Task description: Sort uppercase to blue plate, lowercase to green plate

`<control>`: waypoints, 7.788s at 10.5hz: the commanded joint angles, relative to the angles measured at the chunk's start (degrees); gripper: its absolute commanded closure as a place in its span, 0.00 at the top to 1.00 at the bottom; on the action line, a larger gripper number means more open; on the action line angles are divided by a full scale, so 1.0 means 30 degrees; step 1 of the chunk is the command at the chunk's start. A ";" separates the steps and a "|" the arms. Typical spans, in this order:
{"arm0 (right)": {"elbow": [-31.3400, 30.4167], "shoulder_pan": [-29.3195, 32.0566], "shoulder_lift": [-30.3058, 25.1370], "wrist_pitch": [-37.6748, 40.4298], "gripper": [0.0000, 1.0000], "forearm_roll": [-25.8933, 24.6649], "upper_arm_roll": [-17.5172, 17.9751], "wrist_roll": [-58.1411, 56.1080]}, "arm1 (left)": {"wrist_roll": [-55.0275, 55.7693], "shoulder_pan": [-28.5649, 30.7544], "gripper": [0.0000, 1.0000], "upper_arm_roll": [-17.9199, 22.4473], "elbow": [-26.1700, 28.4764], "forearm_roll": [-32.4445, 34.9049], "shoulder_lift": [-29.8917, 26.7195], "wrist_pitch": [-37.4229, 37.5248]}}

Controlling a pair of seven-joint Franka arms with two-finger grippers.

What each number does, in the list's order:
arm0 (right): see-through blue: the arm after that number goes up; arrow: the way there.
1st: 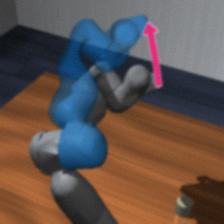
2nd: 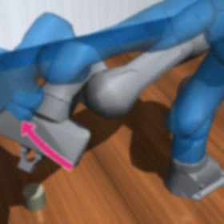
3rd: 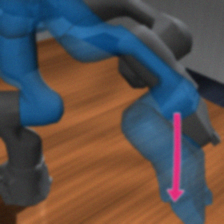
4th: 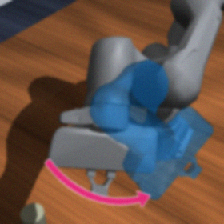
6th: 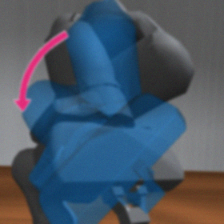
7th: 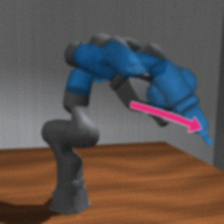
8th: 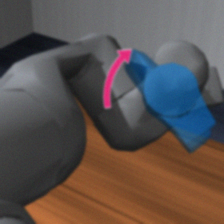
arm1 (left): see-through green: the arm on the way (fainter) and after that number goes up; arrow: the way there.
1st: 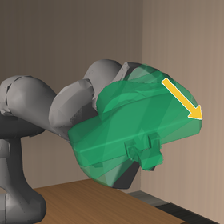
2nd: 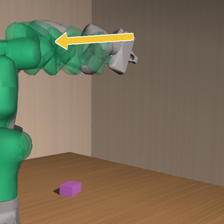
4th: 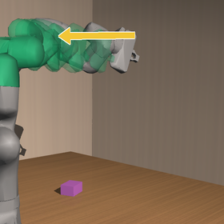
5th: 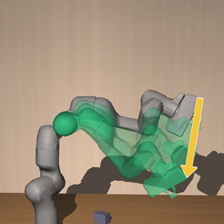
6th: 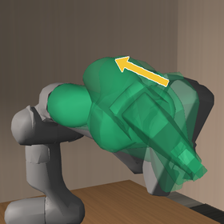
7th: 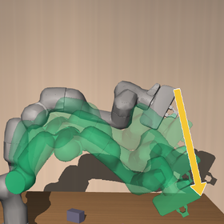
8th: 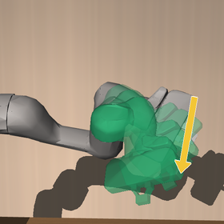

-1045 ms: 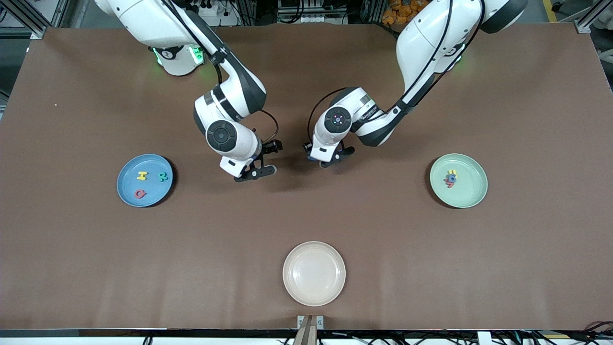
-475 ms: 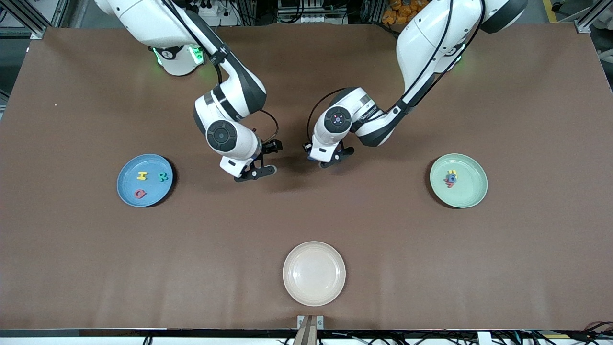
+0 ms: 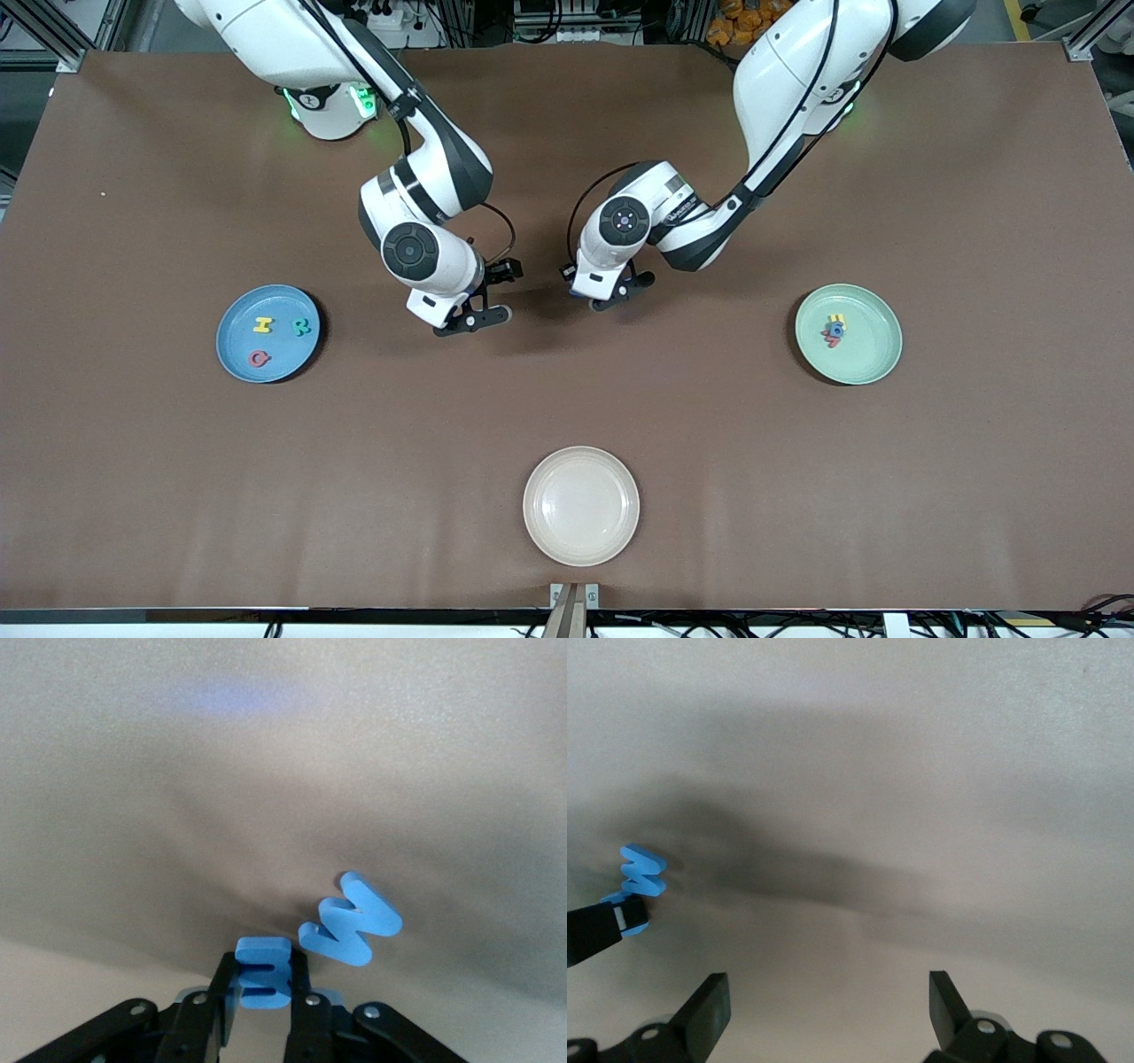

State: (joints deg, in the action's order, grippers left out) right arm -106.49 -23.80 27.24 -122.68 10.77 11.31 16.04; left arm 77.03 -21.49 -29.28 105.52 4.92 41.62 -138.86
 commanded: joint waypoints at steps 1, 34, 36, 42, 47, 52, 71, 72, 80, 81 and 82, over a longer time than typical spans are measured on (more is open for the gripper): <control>-0.0247 0.0054 -0.0174 -0.0182 0.99 -0.0193 0.0126 0.0306 | 0.0369 0.0013 0.00 0.0180 -0.0134 0.0441 0.0043 -0.0062; 0.4528 -0.5688 0.5744 -0.5162 0.58 -0.8278 0.0067 2.0551 | -1.8379 0.9302 1.00 0.3227 -0.2536 0.0268 -1.1957 1.4934; 0.4528 -0.5659 0.5773 -0.5133 0.37 -0.8279 0.0067 2.0521 | -1.8411 0.9098 1.00 0.3256 -0.2216 -0.0174 -1.3866 1.5143; 0.4528 -0.5164 0.5628 -0.4841 0.14 -0.8191 0.0096 1.9356 | -2.2238 0.7810 1.00 0.6357 -0.5015 -0.1170 -1.2622 1.4821; 0.4237 -0.1538 0.3815 -0.0132 0.14 -0.6964 0.0654 0.9854 | -2.2075 0.7281 1.00 0.6713 -0.6137 -0.1258 -1.2527 1.4587; 0.2366 0.1077 0.1531 0.2276 0.15 -0.6960 -0.3146 -0.1578 | -2.2073 0.7310 1.00 0.6567 -0.6139 -0.1406 -1.2527 1.4587; -0.4386 0.2954 -0.2837 -0.0280 0.88 -0.4267 -0.8576 -1.2472 | -2.3069 0.7163 1.00 0.6449 -0.6139 -0.0526 -1.2586 1.6638; -0.3305 0.3157 -0.3478 0.1441 0.88 -0.4265 -0.8285 -1.1713 | -2.3040 0.7163 1.00 0.6449 -0.6139 -0.0526 -1.2586 1.6638; 0.1891 0.7730 -0.9659 0.9017 1.00 -0.4587 -0.3478 -0.8285 | -2.3069 0.7280 1.00 0.6479 -0.6168 -0.0320 -1.2908 1.6376; 0.1979 0.7701 -1.0101 0.9046 1.00 -0.4558 -0.3420 -0.7814 | -2.3069 0.7252 1.00 0.6479 -0.6140 -0.0292 -1.2908 1.6084; 0.2211 0.7730 -1.0599 0.8931 1.00 -0.4558 -0.3361 -0.7490 | -2.3069 0.7251 1.00 0.6479 -0.6168 -0.0321 -1.2908 1.5965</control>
State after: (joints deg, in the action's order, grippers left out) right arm -100.03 -1.95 -2.04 -96.04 -2.90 -0.32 -8.82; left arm 8.92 0.40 -10.01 87.41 2.99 3.24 -90.48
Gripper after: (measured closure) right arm 0.000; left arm 0.000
